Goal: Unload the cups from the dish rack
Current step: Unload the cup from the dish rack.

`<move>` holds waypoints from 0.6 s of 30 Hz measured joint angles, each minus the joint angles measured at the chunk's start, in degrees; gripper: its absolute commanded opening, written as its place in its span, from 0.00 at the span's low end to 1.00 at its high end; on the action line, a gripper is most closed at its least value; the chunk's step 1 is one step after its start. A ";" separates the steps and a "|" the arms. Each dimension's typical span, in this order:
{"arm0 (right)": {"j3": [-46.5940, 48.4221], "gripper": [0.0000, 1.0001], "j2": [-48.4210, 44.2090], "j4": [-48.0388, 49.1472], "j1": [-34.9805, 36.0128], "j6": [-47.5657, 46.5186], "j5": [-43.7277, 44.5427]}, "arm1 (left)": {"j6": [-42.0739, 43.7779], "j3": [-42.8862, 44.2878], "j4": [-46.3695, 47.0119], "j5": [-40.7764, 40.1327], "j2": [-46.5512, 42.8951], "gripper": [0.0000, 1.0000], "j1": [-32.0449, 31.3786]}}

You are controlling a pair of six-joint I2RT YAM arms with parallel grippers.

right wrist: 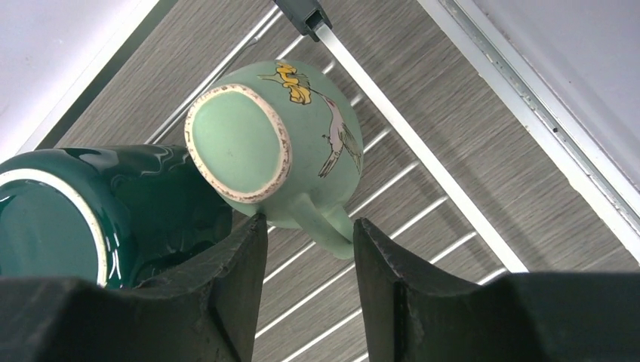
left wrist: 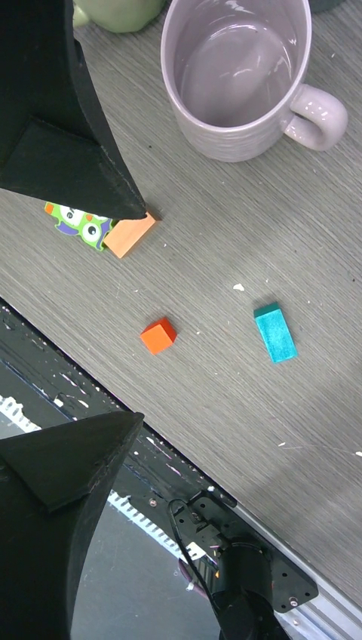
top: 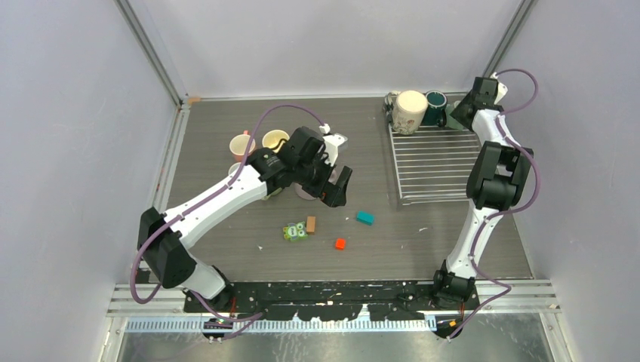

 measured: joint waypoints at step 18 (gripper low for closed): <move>0.52 0.37 2.82 1.73 -0.50 -3.74 -2.91 | -0.02 -0.02 0.00 0.13 0.15 1.00 0.00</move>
